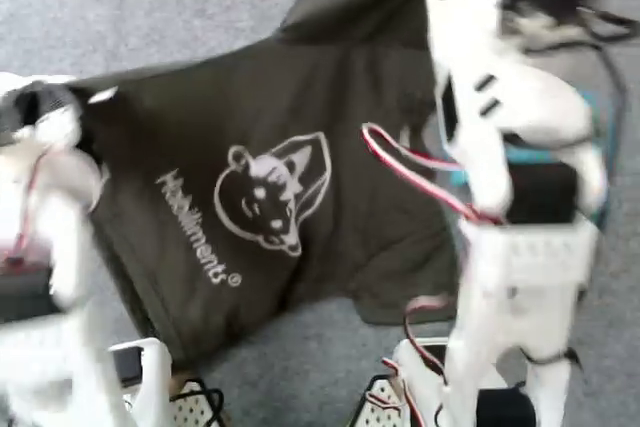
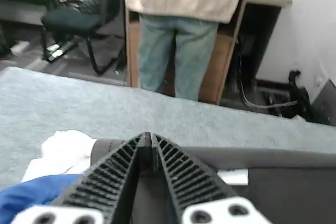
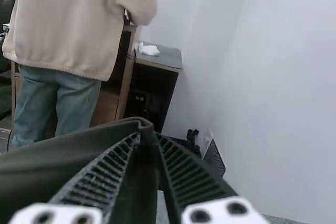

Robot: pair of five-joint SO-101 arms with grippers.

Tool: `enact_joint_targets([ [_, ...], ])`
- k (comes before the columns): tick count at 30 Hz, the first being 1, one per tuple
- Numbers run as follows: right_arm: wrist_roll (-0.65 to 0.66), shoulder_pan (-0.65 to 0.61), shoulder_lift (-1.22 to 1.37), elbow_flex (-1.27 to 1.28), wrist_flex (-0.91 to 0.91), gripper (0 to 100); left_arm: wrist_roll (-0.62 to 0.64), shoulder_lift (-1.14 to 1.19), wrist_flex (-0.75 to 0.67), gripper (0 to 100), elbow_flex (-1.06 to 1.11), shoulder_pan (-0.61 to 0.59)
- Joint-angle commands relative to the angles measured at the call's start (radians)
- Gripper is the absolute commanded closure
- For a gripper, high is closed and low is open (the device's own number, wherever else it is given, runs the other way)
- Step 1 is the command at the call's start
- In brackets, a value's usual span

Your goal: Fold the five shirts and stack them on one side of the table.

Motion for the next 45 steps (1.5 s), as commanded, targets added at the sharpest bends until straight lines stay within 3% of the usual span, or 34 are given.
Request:
enact_joint_targets([
  [1, 0.009, -0.008, 0.058, 0.186, -0.342, 98.5, -0.051, 0.008, -0.502, 97, 0.246, 0.062],
  [5, 0.009, -0.008, 0.222, 0.133, -0.451, 98.5, -0.153, 0.17, -0.591, 97, 0.211, 0.102],
  [14, 0.002, -0.009, 0.587, -0.326, -0.282, 98.5, -0.152, 0.609, -0.588, 97, -0.136, 0.038],
  [20, 0.008, -0.008, 0.74, -0.578, -0.086, 98.5, -0.152, 0.692, -0.597, 97, -0.189, 0.039],
  [33, 0.008, -0.02, 0.881, -0.857, 0.046, 98.5, -0.152, 0.75, -0.578, 97, -0.291, 0.028],
  [37, 0.049, -0.023, 0.888, -0.854, 0.195, 98.5, -0.158, 0.741, -0.488, 97, -0.208, 0.061],
  [45, 0.296, -0.018, 0.88, -0.862, 0.694, 98.5, -0.153, 0.738, -0.318, 97, -0.076, 0.071],
])
